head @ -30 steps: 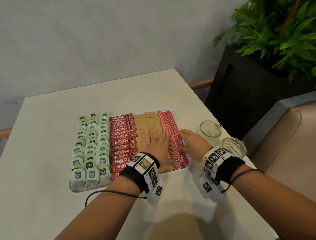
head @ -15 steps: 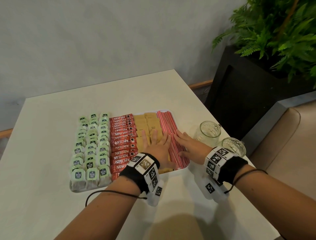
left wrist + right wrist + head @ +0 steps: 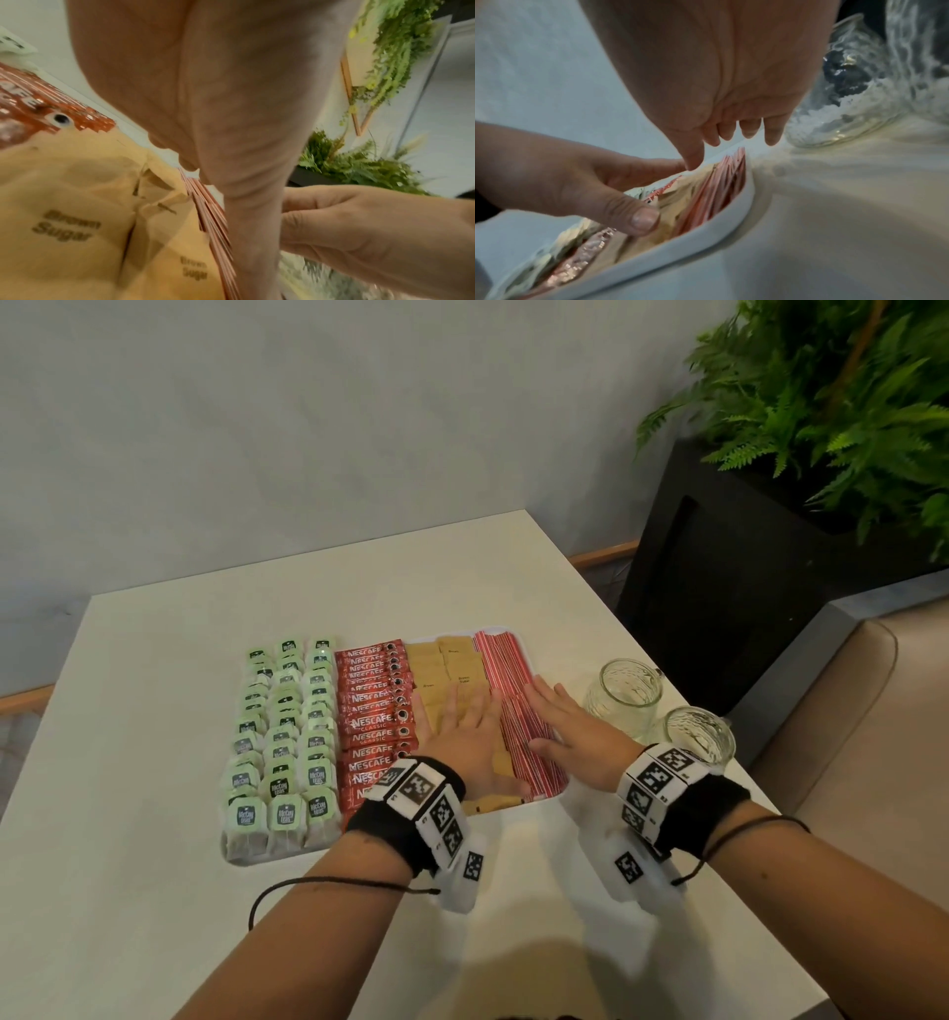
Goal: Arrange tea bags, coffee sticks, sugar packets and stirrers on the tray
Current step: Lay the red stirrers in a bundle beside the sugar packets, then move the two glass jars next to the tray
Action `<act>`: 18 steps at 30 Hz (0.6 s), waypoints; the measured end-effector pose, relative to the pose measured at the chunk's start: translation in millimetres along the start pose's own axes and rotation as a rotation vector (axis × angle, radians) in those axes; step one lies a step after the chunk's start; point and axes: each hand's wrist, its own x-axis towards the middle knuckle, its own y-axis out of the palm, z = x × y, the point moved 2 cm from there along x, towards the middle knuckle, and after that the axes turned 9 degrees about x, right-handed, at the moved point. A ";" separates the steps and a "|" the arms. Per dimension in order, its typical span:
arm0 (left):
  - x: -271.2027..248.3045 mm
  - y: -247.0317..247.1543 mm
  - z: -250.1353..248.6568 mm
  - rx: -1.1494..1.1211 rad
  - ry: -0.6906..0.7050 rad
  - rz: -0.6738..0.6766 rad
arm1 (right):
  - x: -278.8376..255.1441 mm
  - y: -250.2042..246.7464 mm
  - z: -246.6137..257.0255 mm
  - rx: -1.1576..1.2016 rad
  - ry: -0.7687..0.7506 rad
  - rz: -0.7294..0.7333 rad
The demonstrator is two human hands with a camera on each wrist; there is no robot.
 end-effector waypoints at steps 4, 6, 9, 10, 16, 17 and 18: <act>-23.0 8.1 26.6 -0.073 -0.159 0.007 | -9.0 12.1 17.1 0.070 0.050 -0.069; -38.7 13.6 41.8 -0.093 -0.263 -0.022 | -10.1 22.3 23.6 0.020 0.086 -0.070; -61.5 23.0 66.9 -0.118 -0.414 -0.081 | -4.9 35.4 26.7 -0.065 0.128 -0.086; -69.9 26.1 76.1 -0.139 -0.466 -0.094 | -2.8 38.5 26.3 -0.060 0.149 -0.086; -112.1 53.0 125.2 -0.306 -0.643 -0.034 | 4.4 46.6 23.6 0.029 0.136 -0.130; -116.5 56.1 130.1 -0.337 -0.657 -0.026 | 4.7 46.1 24.3 0.057 0.133 -0.144; -119.5 59.6 134.1 -0.373 -0.668 -0.020 | 5.8 45.3 25.3 0.081 0.133 -0.148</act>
